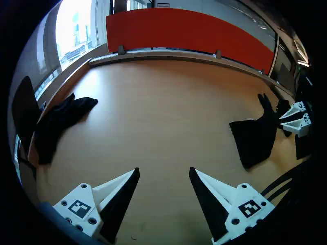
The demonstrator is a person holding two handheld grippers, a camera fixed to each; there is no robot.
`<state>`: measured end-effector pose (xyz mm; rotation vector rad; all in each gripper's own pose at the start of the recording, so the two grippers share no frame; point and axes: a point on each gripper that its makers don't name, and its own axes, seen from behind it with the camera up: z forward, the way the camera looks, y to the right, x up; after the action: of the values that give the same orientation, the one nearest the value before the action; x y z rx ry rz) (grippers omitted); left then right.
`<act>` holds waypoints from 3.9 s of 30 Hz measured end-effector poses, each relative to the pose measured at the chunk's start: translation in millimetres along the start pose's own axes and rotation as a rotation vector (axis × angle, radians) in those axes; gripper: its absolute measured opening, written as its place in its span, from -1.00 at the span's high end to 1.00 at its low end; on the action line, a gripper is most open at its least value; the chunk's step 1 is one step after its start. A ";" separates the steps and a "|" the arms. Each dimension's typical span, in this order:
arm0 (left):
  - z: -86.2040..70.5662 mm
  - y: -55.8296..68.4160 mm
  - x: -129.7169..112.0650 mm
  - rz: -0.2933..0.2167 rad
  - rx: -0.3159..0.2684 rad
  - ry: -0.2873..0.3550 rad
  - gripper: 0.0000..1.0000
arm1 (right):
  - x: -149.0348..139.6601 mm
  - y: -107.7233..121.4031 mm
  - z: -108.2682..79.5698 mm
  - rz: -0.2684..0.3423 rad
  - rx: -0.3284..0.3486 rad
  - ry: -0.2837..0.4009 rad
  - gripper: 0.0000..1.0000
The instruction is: Fold towel
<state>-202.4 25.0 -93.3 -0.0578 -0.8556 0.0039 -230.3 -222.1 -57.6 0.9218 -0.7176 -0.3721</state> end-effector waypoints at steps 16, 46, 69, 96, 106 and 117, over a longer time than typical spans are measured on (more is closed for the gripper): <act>-1.6 -15.0 -5.7 -0.015 0.020 -0.007 -0.79 | -28.4 -11.1 21.3 0.068 0.020 -0.076 -0.51; -0.8 -9.7 -3.0 -0.002 0.013 -0.006 -0.79 | -91.4 -5.7 5.0 0.111 -0.025 -0.171 -0.51; -4.8 -8.8 -5.2 -0.002 0.012 -0.003 -0.79 | -129.0 -6.0 0.4 0.152 -0.053 -0.228 -0.10; -4.6 -9.6 -4.0 0.008 0.012 -0.001 -0.79 | -131.2 -4.7 3.3 0.163 -0.061 -0.218 0.90; -4.0 -10.5 -3.8 0.007 0.010 0.000 -0.79 | -113.7 0.6 -1.5 0.164 -0.068 -0.185 0.92; -4.7 -9.1 -0.5 0.007 0.003 0.011 -0.79 | -56.7 15.8 -15.2 0.097 -0.100 -0.100 0.93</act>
<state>-199.4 15.7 -96.2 -0.0575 -0.8440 0.0113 -260.2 -171.5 -73.3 0.7753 -0.8247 -0.3668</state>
